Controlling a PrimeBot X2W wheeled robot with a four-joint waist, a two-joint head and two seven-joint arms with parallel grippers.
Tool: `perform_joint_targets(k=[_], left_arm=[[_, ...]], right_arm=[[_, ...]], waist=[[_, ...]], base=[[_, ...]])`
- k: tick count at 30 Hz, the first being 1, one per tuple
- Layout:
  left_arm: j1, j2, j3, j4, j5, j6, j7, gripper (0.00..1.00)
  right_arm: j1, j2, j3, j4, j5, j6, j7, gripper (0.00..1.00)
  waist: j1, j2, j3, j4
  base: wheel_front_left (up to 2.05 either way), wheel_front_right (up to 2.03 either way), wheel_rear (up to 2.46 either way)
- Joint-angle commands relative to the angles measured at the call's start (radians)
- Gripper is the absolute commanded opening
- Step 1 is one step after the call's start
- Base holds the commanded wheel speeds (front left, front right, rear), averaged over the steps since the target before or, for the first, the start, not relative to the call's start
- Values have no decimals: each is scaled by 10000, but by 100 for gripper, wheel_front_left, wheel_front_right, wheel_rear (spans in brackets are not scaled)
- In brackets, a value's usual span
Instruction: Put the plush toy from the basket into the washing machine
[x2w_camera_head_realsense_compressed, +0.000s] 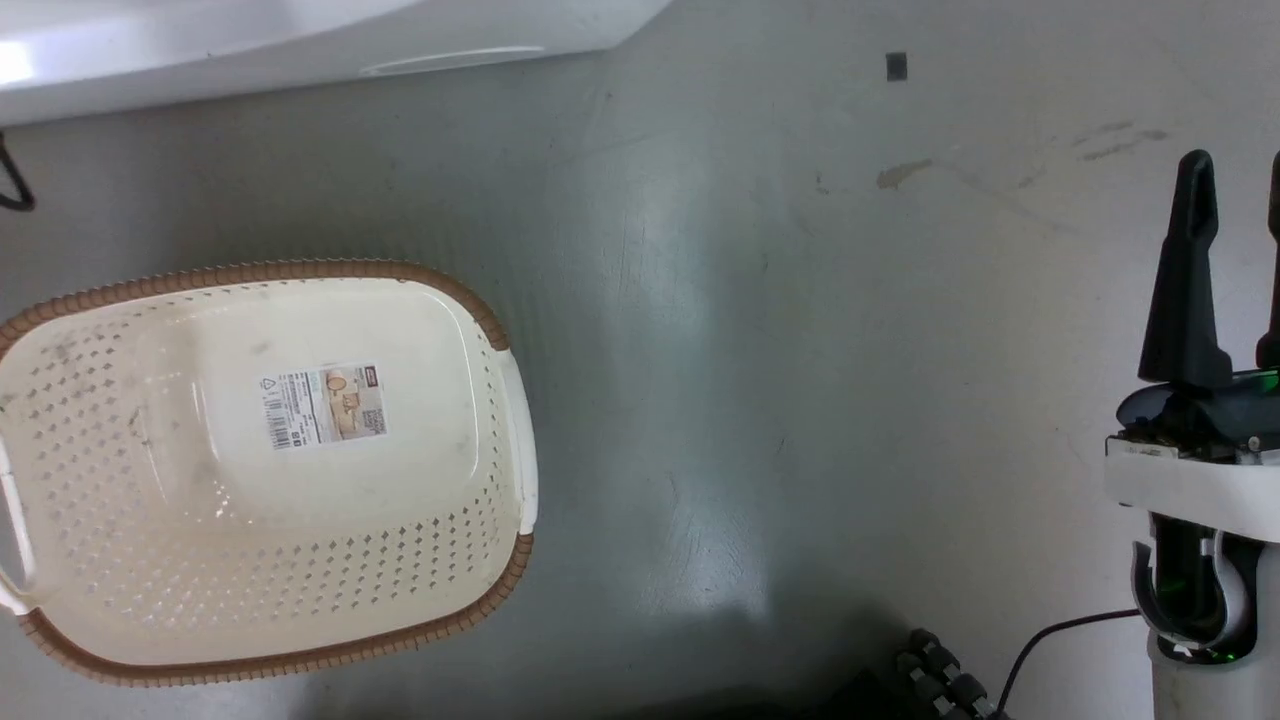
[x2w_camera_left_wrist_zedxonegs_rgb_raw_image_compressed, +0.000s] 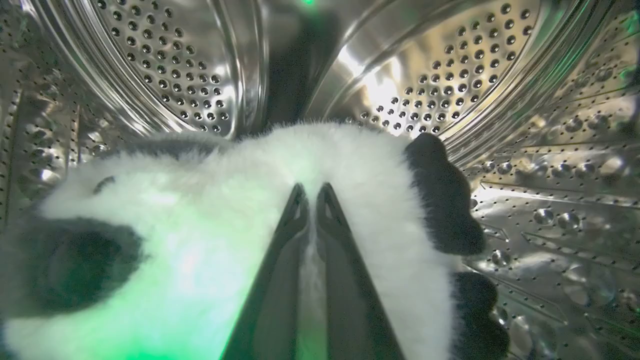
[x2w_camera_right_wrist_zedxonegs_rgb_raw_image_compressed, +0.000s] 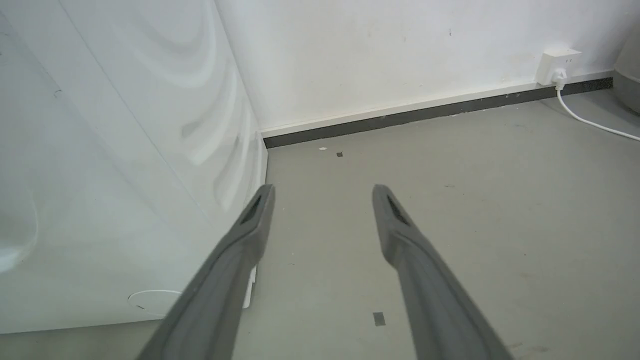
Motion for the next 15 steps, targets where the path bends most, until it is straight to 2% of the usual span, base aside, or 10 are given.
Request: perform_joint_targets(k=[1, 2, 3, 4, 10, 15], left_arm=[[-160, 75, 24, 7, 69, 41, -57, 0], [-174, 101, 41, 29, 125, 98, -57, 0], [-160, 104, 53, 7, 177, 126, -57, 62], [-115, 118, 29, -71, 288, 177, -57, 100], [647, -91, 100, -338, 533, 175, -57, 100], [1984, -314, 425, -830, 637, 351, -57, 100]], right_arm=[[-200, -4, -45, -49, 32, 6, -44, 100], [-217, -4, -76, -42, 45, 6, -44, 100], [-235, -4, -108, -33, 52, 6, -44, 100], [-254, -4, -141, -22, 55, 6, -44, 100], [-275, -4, -173, 159, -57, 6, -44, 100], [-137, -4, -114, 335, -166, 6, -44, 100]], waist=[[-2, 0, 36, 3], [-2, 0, 52, 13], [-2, 0, 58, 31], [-2, 0, 53, 57], [-2, 0, -453, 268], [-2, 0, -1313, 412]], base=[[0, 0, 0], [0, 0, 0], [0, 0, 0], [0, 0, 0], [0, 0, 0], [0, 0, 0]])
